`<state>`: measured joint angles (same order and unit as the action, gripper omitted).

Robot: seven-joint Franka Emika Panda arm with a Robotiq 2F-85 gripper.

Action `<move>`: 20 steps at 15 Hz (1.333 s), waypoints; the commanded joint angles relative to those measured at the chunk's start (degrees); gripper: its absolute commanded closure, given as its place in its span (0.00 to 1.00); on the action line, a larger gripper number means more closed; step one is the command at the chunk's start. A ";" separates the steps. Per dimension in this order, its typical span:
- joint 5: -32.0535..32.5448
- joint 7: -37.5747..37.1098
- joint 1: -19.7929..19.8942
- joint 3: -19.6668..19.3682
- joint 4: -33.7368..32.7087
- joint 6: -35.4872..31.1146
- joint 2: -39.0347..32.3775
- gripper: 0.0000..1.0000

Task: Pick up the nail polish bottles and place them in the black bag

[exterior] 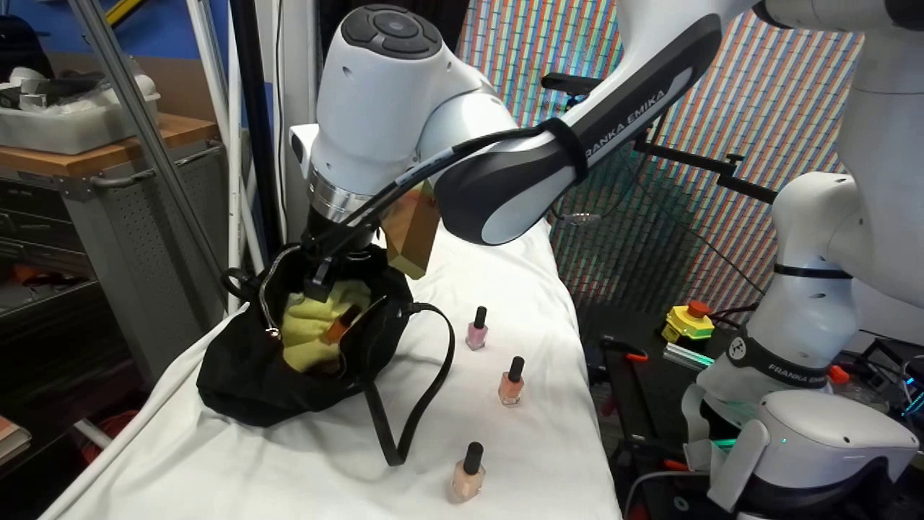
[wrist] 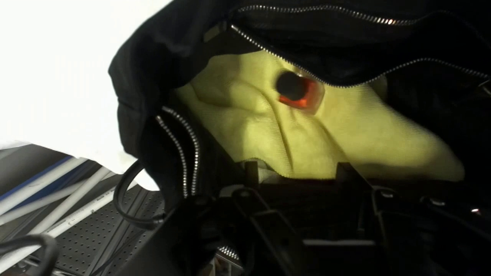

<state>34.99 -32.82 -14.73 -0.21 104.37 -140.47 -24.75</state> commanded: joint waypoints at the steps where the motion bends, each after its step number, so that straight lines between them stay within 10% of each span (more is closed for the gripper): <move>1: -1.12 0.13 -0.98 -1.42 -2.86 1.18 -1.19 0.08; 20: -25.90 -6.53 3.26 4.33 28.02 11.90 28.77 0.00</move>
<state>12.11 -35.63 -13.71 2.79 125.19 -127.37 -2.30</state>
